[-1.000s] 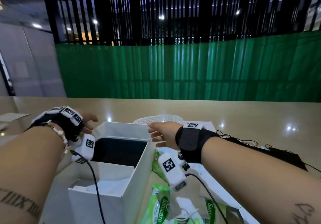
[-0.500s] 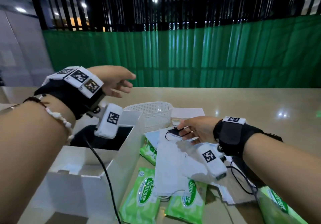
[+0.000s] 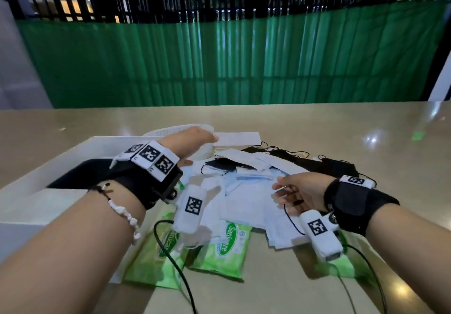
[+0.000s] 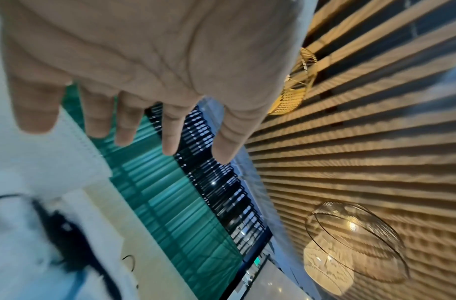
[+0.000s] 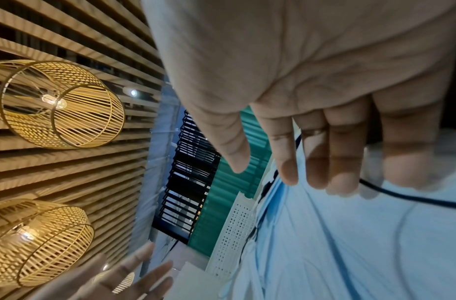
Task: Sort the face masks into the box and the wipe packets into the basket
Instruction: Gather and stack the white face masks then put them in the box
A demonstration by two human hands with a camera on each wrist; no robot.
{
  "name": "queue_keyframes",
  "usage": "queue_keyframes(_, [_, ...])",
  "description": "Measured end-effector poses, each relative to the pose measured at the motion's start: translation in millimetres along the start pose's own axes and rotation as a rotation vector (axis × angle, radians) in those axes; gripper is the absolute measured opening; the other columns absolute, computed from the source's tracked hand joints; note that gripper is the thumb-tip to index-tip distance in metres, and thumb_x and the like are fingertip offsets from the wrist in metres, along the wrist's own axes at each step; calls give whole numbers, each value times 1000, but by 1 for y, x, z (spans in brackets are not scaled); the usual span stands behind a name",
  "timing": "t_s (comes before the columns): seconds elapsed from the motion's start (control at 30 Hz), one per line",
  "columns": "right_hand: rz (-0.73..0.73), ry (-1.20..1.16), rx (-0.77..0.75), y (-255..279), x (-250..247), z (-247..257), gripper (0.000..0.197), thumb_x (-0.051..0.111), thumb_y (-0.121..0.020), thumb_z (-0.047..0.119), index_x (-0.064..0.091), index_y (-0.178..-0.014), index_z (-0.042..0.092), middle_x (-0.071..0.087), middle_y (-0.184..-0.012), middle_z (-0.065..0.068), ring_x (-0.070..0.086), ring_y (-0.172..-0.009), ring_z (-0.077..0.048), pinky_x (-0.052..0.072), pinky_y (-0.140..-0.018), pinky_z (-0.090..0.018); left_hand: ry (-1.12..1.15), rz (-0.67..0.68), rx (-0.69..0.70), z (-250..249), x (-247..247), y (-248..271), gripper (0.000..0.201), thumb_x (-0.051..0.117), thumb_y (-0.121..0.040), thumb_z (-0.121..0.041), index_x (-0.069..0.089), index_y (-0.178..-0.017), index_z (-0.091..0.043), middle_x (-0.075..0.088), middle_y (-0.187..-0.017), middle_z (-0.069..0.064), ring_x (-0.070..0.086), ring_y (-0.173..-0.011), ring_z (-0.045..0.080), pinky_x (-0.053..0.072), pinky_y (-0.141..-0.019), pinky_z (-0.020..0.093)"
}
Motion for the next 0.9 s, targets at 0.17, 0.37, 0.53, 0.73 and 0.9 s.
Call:
queue_keyframes(0.17, [-25, 28, 0, 0, 0, -13, 18, 55, -93, 27, 56, -93, 8, 61, -76, -8, 53, -60, -18, 43, -52, -25, 19, -73, -164, 57, 17, -5, 49, 55, -92, -31, 43, -135, -11, 39, -142, 9, 38, -130, 28, 31, -110, 44])
queue_keyframes(0.37, [-22, 91, 82, -3, 20, -12, 26, 60, -88, 34, 56, -90, 9, 62, -85, -9, 54, -67, -20, 42, -64, -25, 74, -97, -320, 115, 29, -12, 54, 58, -92, -25, 41, -138, -2, 39, -145, 15, 38, -131, 31, 32, -105, 38])
queue_keyframes(0.53, [-14, 78, 94, -11, 34, -9, 27, 61, -89, 32, 56, -81, 6, 58, -70, -10, 51, -66, -21, 36, -67, -28, 54, -101, -273, 124, 29, -7, 17, 58, -92, -16, 55, -101, -2, 55, -67, -1, 50, -59, 13, 39, -53, 17])
queue_keyframes(0.73, [-41, 66, 60, -17, 45, -8, 21, 56, -93, 15, 46, -75, 8, 47, -50, -7, 41, -46, -17, 37, -46, -22, 217, -166, -178, 127, 26, -12, 16, 59, -89, -4, 59, -101, 6, 65, -66, 7, 62, -52, 12, 48, -52, 15])
queue_keyframes(0.9, [-56, -16, -11, -3, 28, -6, 28, 62, -71, 9, 35, -64, 15, 34, -55, -4, 33, -42, -17, 29, -43, -21, 240, -278, -31, 103, 9, -1, 20, 55, -92, -15, 53, -111, -17, 64, -90, 3, 60, -72, 21, 51, -68, 32])
Point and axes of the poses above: each hand's wrist, its own y-axis away from the middle knuckle, its own x-axis out of the palm, z = x × y, the point moved 5 cm from there along -y, towards the middle knuckle
